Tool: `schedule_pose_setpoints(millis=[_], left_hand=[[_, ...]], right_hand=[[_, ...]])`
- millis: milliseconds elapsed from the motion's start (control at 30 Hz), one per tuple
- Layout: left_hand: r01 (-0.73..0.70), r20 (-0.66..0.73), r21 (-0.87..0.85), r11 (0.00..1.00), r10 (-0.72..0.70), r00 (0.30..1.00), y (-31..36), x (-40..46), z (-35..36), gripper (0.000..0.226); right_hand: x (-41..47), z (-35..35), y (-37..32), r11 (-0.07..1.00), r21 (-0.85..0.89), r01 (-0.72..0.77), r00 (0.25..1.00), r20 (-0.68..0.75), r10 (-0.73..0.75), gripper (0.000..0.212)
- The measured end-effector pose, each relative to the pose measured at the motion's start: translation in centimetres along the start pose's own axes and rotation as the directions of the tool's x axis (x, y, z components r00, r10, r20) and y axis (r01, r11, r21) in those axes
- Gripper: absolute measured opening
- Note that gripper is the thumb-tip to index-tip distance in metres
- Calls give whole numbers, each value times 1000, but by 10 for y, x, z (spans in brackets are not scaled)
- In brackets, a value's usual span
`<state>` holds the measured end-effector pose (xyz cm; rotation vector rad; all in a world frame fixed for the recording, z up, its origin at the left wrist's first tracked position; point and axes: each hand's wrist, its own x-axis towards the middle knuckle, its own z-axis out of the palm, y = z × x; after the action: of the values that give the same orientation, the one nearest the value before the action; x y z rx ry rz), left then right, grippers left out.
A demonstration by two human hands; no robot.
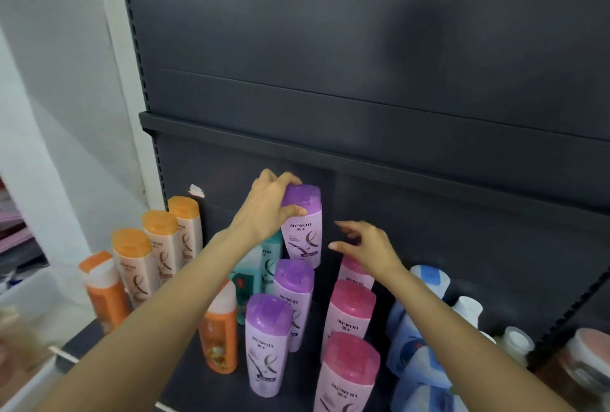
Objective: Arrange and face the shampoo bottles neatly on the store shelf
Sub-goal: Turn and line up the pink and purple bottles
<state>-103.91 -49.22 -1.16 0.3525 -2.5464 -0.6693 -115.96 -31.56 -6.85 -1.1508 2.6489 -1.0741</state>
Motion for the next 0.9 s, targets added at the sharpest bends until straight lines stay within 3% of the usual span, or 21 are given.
schedule_pose_setpoints(millis=[200,333,567,767,900], left_hand=[[-5,-269,-194,981,-48,962,0,-25,-52,48],[-41,-320,-328,944,-70,945,-5,-40,-77,43],[-58,-232,-487,871,-65,971,-19,-54,-90,40],[73,-118,-652,754,-196,973,-26,-58,-85,57],[213,41,-812,543,-310,950,-14,-55,-77,57]], right_hand=[[-2,8,-30,941,316,-120,989,117,86,69],[-7,14,-40,898,431,-88,995,73,62,58],[-26,18,-55,954,298,16,999,32,-26,34],[-41,2,-65,985,162,53,939,-344,6,43],[-50,-5,-75,994,93,58,880,-474,-7,43]])
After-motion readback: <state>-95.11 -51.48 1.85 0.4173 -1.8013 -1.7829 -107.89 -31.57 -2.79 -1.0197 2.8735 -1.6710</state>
